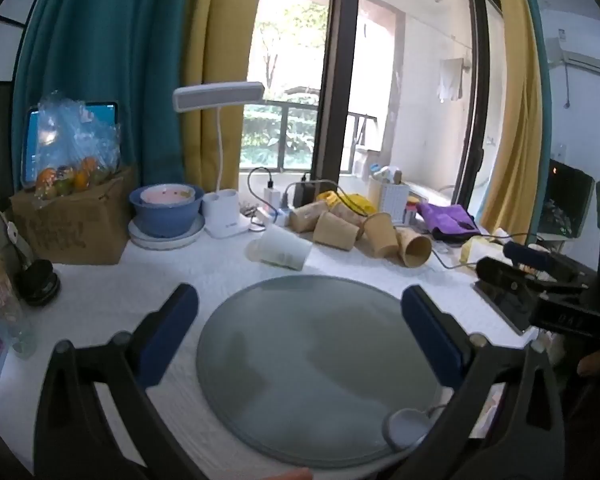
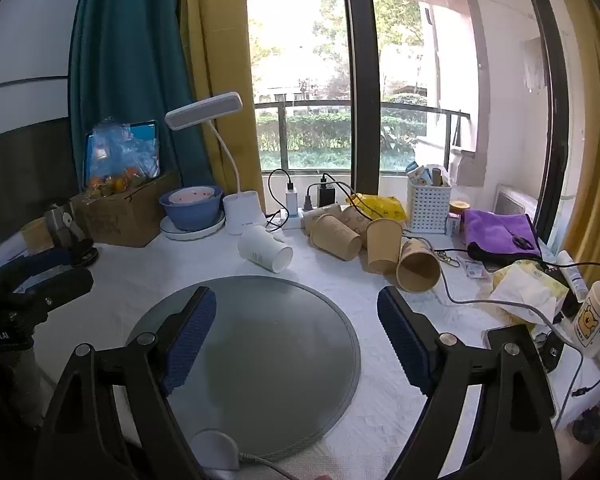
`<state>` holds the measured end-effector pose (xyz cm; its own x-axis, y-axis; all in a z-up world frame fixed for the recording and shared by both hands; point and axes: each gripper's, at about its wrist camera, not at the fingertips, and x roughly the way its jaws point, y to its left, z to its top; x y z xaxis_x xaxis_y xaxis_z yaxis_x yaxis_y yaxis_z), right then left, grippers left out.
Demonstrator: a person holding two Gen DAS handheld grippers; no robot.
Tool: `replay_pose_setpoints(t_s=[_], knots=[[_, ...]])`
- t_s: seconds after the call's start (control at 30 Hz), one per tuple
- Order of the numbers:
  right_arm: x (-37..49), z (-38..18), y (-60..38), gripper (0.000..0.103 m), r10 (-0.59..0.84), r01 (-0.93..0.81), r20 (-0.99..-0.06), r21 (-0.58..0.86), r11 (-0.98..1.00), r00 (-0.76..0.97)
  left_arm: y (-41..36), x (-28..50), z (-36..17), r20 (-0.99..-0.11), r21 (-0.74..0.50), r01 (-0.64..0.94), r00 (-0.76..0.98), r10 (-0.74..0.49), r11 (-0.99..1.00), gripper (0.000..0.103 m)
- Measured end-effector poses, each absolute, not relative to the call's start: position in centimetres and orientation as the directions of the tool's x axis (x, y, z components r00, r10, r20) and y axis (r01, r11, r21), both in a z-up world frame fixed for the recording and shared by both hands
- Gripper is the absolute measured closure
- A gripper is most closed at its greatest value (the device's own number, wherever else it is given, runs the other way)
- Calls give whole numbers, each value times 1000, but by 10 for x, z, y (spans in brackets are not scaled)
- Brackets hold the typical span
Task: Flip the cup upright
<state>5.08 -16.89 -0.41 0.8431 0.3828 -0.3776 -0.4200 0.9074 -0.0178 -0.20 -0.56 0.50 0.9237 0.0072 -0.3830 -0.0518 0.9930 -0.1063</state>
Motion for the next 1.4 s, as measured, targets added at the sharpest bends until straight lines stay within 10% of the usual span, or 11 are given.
replay_pose_setpoints(t_s=[1.4], knots=[[50,-1,-172,18,377,-414,-377,-19,910,846,3,-3,8,-366,-125,-46,931,-3,991,1]])
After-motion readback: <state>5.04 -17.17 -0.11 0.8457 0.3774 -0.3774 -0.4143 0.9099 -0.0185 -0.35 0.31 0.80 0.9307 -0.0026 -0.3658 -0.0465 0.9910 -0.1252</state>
